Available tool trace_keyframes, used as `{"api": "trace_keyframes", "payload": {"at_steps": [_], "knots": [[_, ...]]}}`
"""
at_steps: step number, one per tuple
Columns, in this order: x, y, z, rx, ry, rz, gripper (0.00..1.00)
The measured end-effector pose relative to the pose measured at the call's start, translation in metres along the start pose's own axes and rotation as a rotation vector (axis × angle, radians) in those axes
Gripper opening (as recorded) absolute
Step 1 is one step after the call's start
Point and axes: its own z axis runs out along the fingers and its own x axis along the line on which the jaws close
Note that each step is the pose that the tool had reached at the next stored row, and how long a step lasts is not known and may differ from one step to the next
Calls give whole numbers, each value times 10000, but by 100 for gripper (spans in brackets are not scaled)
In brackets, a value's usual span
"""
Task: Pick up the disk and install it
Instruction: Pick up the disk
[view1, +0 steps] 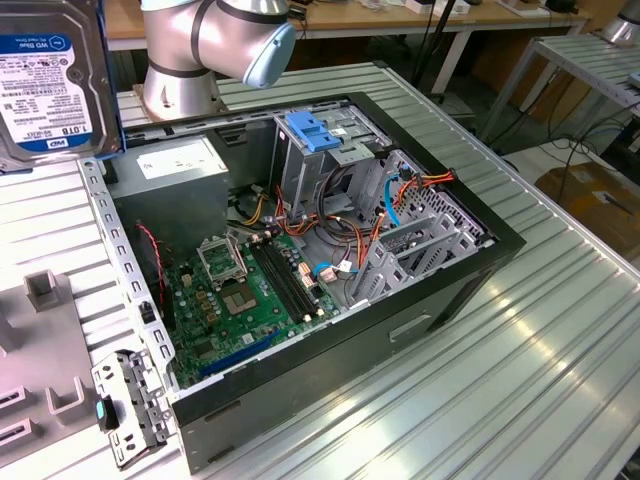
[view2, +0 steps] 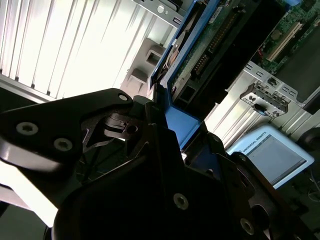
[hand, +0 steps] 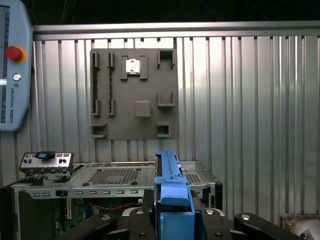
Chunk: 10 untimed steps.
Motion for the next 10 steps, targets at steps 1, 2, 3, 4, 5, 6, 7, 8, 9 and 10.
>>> {"api": "trace_keyframes", "payload": {"at_steps": [1, 2, 3, 4, 5, 6, 7, 8, 9, 10], "knots": [[12, 0, 0, 0, 0, 1, 37], [26, -1, 0, -1, 0, 1, 37], [48, -1, 0, 0, 0, 1, 37], [61, -2, 0, -1, 0, 1, 37], [94, -3, 0, 0, -1, 1, 37], [142, -4, 0, -1, 0, 1, 37], [189, -6, 0, -1, 0, 1, 37], [244, -8, 1, 0, -1, 2, 37], [258, -25, 2, 1, -1, 1, 37], [265, -61, 3, -1, 0, 2, 37]]}}
